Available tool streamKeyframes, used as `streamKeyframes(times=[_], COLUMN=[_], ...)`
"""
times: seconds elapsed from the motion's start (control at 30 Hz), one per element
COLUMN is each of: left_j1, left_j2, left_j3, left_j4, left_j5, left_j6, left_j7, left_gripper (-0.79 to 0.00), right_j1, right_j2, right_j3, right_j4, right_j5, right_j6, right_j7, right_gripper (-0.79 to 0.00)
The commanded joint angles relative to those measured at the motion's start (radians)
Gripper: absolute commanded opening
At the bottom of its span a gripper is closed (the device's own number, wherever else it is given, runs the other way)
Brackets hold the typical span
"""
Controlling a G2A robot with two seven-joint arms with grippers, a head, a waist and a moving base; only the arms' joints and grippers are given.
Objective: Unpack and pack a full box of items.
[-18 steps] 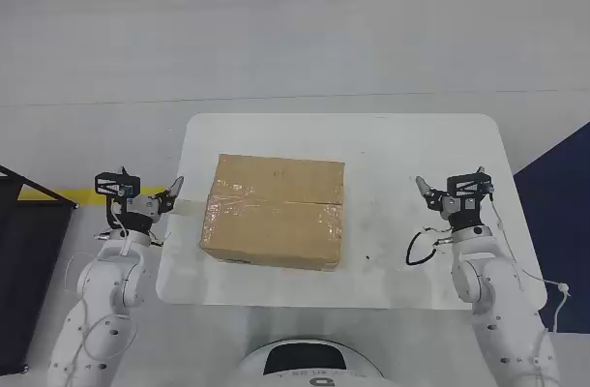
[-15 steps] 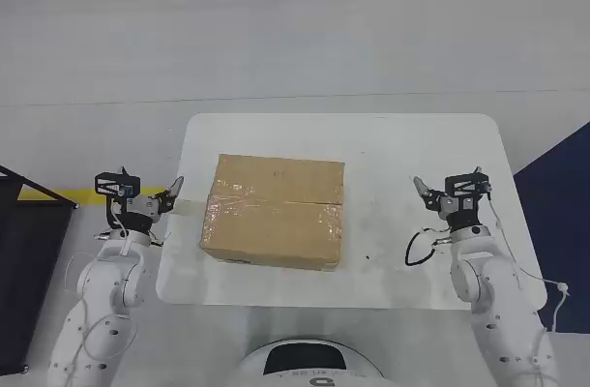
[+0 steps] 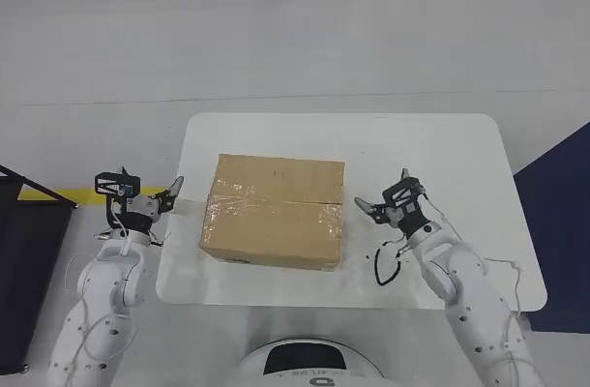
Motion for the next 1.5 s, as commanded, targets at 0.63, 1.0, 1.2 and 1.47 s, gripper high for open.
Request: streamKeyframes(times=[0.63,1.0,1.2,1.47], left_j1=[0.0,0.0,0.0,0.0], left_j2=[0.0,0.0,0.0,0.0], left_j3=[0.0,0.0,0.0,0.0], left_j4=[0.0,0.0,0.0,0.0], left_j5=[0.0,0.0,0.0,0.0], left_j6=[0.0,0.0,0.0,0.0], left_j7=[0.0,0.0,0.0,0.0], left_gripper=[0.0,0.0,0.0,0.0], right_j1=[-0.006,0.011,0.026,-0.027], right_j2=[0.024,0.023,0.044,0.074], right_j3=[0.047,-0.021,0.018,0.017], right_j4=[-0.009,0.0,0.031,-0.065], right_j5=[0.112,0.238,0.375,0.133], right_j6=[-0.249,-0.367,-0.62,-0.654], right_j7=[0.046,0.041,0.1,0.044], right_gripper=[0.0,0.0,0.0,0.0])
